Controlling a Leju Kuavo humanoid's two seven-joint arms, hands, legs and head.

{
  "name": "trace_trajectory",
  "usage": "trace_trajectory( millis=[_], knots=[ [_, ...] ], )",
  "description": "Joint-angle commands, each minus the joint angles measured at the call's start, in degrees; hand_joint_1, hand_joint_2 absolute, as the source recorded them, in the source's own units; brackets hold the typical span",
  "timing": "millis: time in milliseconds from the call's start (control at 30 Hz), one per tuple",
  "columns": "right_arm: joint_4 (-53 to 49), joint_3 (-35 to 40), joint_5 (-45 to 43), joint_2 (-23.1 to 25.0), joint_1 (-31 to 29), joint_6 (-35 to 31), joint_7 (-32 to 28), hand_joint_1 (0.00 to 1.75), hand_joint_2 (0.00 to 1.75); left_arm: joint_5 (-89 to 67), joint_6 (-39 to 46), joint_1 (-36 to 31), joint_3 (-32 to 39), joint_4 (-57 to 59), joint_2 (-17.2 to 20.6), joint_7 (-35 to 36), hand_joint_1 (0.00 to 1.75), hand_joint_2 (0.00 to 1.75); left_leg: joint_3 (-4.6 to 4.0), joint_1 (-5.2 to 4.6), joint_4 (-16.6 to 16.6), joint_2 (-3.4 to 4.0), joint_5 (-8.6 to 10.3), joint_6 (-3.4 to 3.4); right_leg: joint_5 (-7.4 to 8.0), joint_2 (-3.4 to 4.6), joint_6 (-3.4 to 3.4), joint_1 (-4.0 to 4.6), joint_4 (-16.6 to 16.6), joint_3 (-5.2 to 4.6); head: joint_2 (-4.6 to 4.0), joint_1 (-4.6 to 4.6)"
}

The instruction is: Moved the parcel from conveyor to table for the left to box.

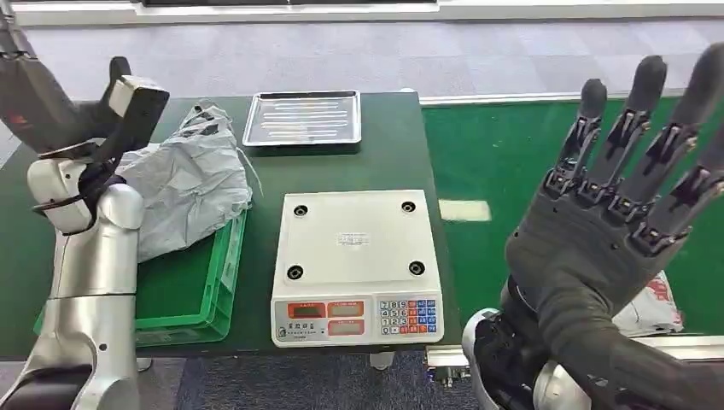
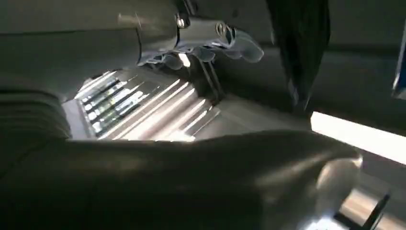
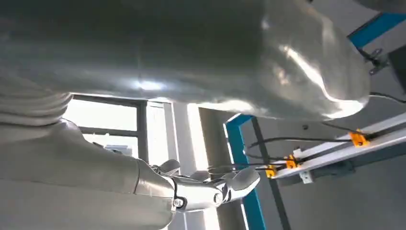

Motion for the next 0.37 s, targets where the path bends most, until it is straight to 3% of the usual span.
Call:
trace_trajectory(
  millis=[33, 200, 233, 300, 333, 367],
  knots=[
    [2.63, -0.19, -0.21, -2.28, -1.02, -0.33, 0.00, 0.00, 0.00, 0.80, -0.26, 1.05, 13.00, -13.02, -7.39, -0.50, 0.00, 0.00, 0.04, -0.03, -0.08, 0.24, 0.02, 0.09, 0.09, 0.09, 0.02, -0.04, -0.08, -0.03, 0.00, 0.00],
    [2.63, -0.19, -0.21, -2.28, -1.02, -0.33, 0.00, 0.00, 0.00, 0.80, -0.26, 1.05, 13.00, -13.02, -7.39, -0.50, 0.00, 0.00, 0.03, 0.00, -0.06, 0.18, 0.02, 0.07, 0.09, 0.04, 0.01, -0.01, -0.08, -0.03, 0.00, 0.00],
    [3.06, -0.19, 0.07, -2.77, -1.29, -1.20, 0.00, 0.00, 0.00, 15.24, -0.26, 0.40, 14.01, -12.81, -9.45, -9.60, 0.00, 0.00, -0.01, 0.01, -0.12, 0.14, 0.10, 0.11, 0.13, -0.06, 0.04, 0.00, -0.13, -0.04, 0.00, 0.00],
    [2.78, 0.14, -0.07, -4.13, -1.60, -2.99, 0.00, 0.00, 0.00, 32.65, -2.98, 3.18, 4.75, -18.58, -6.76, -8.48, 0.00, 0.00, -0.03, 0.05, -0.09, 0.03, 0.11, 0.12, 0.09, -0.15, 0.07, 0.04, -0.15, 0.03, 0.00, 0.00],
    [2.59, 0.23, -0.20, -4.50, -1.72, -3.40, 0.00, 0.00, 0.00, 41.55, -7.54, 4.62, 2.06, -22.39, -6.57, -10.07, 0.00, 0.00, 0.00, 0.07, -0.02, 0.03, 0.07, 0.05, 0.05, -0.09, 0.04, 0.05, -0.08, 0.04, 0.02, 0.00],
    [2.55, 0.45, -0.18, -5.04, -1.84, -4.07, 0.00, 0.00, 0.00, 58.09, -18.55, 7.16, -0.63, -28.42, -6.82, -13.86, 0.00, 0.00, -0.03, 0.04, -0.08, 0.07, 0.10, 0.12, 0.09, -0.13, 0.08, 0.03, -0.14, 0.01, 0.00, 0.00]
  ],
)
